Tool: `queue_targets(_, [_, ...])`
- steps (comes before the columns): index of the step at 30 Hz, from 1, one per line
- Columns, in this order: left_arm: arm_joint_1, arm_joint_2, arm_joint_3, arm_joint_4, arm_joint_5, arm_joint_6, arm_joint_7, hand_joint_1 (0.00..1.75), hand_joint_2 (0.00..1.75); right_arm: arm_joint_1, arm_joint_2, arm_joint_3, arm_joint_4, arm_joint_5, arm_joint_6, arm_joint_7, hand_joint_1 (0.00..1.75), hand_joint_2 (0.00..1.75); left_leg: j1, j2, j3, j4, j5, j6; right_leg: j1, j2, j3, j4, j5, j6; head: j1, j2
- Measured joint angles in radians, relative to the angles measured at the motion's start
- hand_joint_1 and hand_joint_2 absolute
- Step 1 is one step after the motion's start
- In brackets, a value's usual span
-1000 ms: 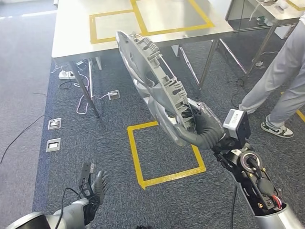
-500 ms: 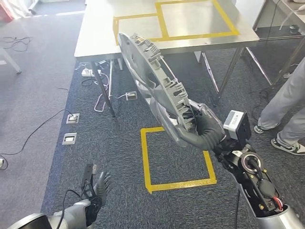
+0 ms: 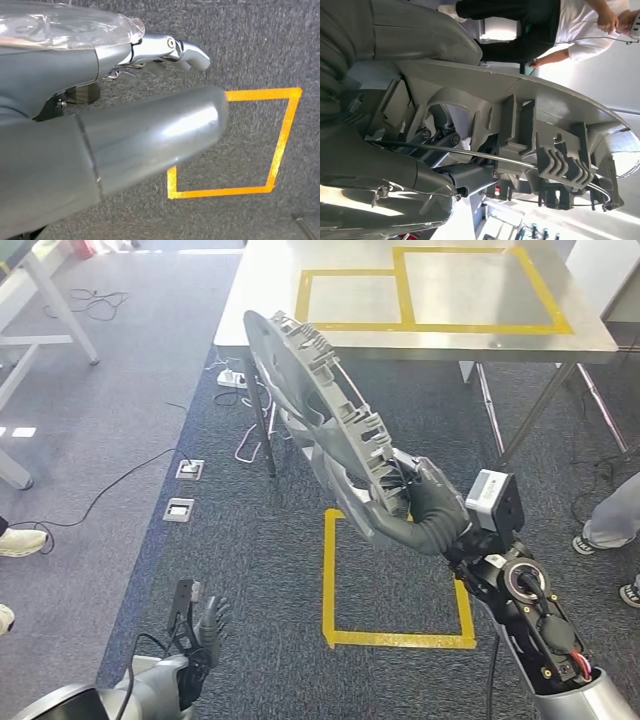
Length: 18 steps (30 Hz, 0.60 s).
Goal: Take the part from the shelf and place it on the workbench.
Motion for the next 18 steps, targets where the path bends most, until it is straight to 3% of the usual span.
queue_targets(1, [0.001,0.0,0.0,0.0,0.001,-0.001,0.0,0.0,0.0,0.0,0.0,0.0,0.0,-0.003,-0.001,0.001,1.75,1.75,-0.001,-0.002,0.0,0.001,-0.001,0.0,-0.001,0.0,-0.001,-0.001,0.0,-0.004,0.001,0.0])
queue_targets(4, [0.003,0.0,0.0,0.0,0.003,-0.002,0.0,0.0,0.0,0.0,0.0,0.0,0.0,-0.01,-0.002,0.002,1.75,1.75,-0.005,-0.003,0.0,0.002,-0.005,0.004,-0.003,0.0,0.002,-0.003,0.0,-0.002,0.002,0.0])
queue_targets(10, [0.003,0.0,0.0,0.0,0.003,-0.002,0.0,0.0,0.0,0.001,0.0,0.0,0.0,-0.013,-0.004,0.003,1.75,1.75,-0.009,-0.002,-0.002,0.005,-0.012,0.01,-0.009,0.002,0.004,-0.009,0.0,0.013,0.001,0.0])
queue_targets(13, [0.005,0.003,0.0,0.0,0.003,-0.002,0.001,0.0,0.0,0.001,0.001,0.0,0.0,-0.014,-0.008,0.002,1.75,1.75,-0.007,-0.008,0.016,-0.022,-0.026,0.035,-0.015,0.004,0.017,0.002,0.021,0.04,-0.002,0.0])
queue_targets(14, [0.005,0.004,0.0,0.0,0.003,-0.002,0.001,0.0,0.0,0.001,0.001,0.0,0.0,-0.014,-0.01,0.002,1.75,1.75,-0.003,-0.011,0.031,-0.035,-0.027,0.045,-0.015,0.017,0.016,0.019,0.019,0.045,-0.002,0.0])
queue_targets(16, [0.003,0.002,0.0,0.0,0.003,-0.003,0.001,0.0,0.0,-0.001,0.001,0.0,0.001,-0.014,-0.012,0.0,1.75,1.75,0.003,-0.017,0.056,-0.048,-0.023,0.053,-0.018,0.057,-0.022,0.088,-0.025,0.043,0.003,0.0])
queue_targets(18, [-0.001,0.001,0.0,0.0,0.003,-0.004,0.001,0.0,0.0,-0.001,0.001,0.0,0.001,-0.015,-0.013,-0.003,1.75,1.75,0.003,-0.023,0.065,-0.048,-0.027,0.051,-0.025,0.084,-0.093,0.22,-0.083,0.052,0.008,0.0])
